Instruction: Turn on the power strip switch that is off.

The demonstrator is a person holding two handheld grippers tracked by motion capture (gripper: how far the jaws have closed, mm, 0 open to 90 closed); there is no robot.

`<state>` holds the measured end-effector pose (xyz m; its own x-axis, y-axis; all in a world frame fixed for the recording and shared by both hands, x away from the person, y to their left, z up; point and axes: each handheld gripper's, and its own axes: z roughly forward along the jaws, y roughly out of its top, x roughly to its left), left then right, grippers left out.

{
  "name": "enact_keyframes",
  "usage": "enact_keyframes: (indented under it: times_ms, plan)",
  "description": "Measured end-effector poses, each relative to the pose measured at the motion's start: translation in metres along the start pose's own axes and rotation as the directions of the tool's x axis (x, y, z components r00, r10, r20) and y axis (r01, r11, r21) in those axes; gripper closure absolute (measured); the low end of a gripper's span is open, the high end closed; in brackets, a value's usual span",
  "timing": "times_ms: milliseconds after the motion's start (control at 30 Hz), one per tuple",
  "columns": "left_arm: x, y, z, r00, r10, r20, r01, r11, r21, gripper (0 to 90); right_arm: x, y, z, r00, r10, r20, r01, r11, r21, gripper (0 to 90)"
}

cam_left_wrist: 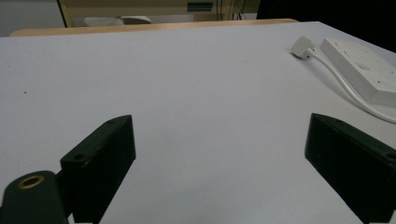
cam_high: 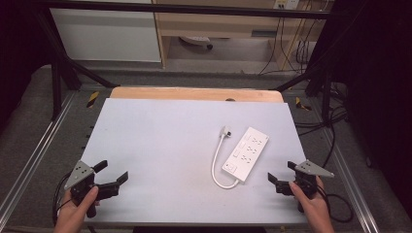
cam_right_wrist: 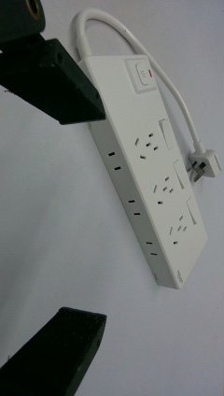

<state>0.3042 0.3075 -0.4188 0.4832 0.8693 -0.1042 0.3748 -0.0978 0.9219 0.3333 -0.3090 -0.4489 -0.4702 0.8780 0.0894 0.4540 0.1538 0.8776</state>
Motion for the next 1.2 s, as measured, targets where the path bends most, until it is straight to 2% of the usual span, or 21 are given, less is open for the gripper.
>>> enact_keyframes:
  times_ms: [300,700,933,1200]
  plan:
    - [0.0,-0.0001,0.0007,1.0,-0.005,0.002,0.005,1.0,0.008,8.8,-0.001,0.0006,-0.0012,0.9999,0.014,0.007,-0.014,1.0,-0.015,4.5]
    - [0.0002,-0.0008,0.0014,0.9999,-0.012,0.006,0.011,0.9998,0.017,8.8,-0.0009,0.0037,-0.0038,0.9976,0.062,0.031,-0.061,0.998,-0.012,3.6]
    - [0.0002,-0.0015,0.002,0.9999,-0.011,0.001,0.01,0.9997,0.022,8.7,0.0027,0.0075,-0.0059,0.9977,0.045,0.05,-0.045,0.999,-0.015,3.4]
    - [0.0001,-0.0021,0.0022,0.9998,-0.018,-0.003,0.018,0.9994,0.031,4.3,0.0077,0.0085,-0.0055,0.9971,0.061,0.045,-0.061,0.998,0.0,2.2]
